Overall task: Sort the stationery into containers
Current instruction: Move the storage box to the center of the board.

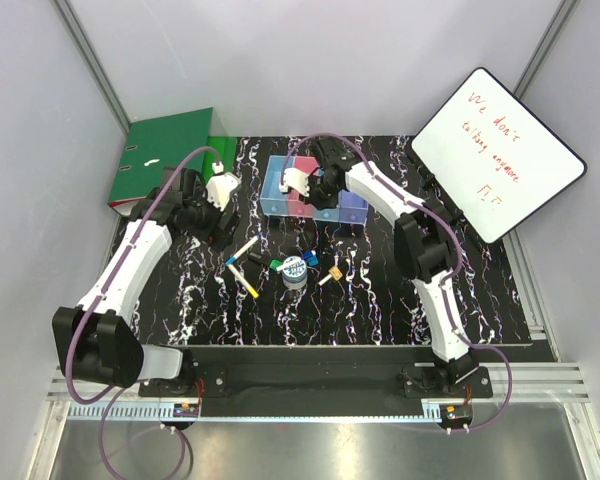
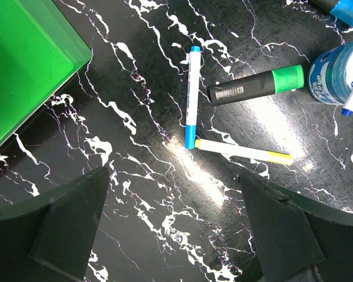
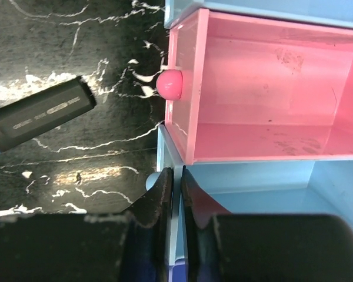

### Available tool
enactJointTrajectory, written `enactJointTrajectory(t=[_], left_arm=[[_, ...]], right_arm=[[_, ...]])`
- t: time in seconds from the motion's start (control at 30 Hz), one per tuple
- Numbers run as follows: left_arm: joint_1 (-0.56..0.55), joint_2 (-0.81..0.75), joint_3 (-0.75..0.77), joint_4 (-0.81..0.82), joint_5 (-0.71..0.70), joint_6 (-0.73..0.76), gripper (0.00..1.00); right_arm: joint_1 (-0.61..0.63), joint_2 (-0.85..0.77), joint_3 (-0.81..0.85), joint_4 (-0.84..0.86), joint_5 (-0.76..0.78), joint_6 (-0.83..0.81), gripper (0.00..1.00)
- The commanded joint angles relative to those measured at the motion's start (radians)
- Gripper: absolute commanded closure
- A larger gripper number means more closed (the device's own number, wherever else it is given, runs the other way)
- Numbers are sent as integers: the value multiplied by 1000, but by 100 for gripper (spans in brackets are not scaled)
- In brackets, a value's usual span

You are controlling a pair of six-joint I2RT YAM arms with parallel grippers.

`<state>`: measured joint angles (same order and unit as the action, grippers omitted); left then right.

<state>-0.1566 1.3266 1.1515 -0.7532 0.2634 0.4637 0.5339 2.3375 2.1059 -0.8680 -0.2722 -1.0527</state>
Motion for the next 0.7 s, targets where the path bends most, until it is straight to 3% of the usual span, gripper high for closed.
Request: enactJointTrajectory(t=[0.0, 0.2, 0.67], left_arm=[[-4, 2, 42, 38, 5, 9, 1], [-4, 2, 40, 38, 8, 4, 1], [-4, -7, 48, 32, 10, -2, 1]], right_arm=[[1, -96, -98, -9, 2, -18, 89], [1, -171, -219, 24, -1, 0, 92], [31, -271, -329, 57, -9, 42, 92]])
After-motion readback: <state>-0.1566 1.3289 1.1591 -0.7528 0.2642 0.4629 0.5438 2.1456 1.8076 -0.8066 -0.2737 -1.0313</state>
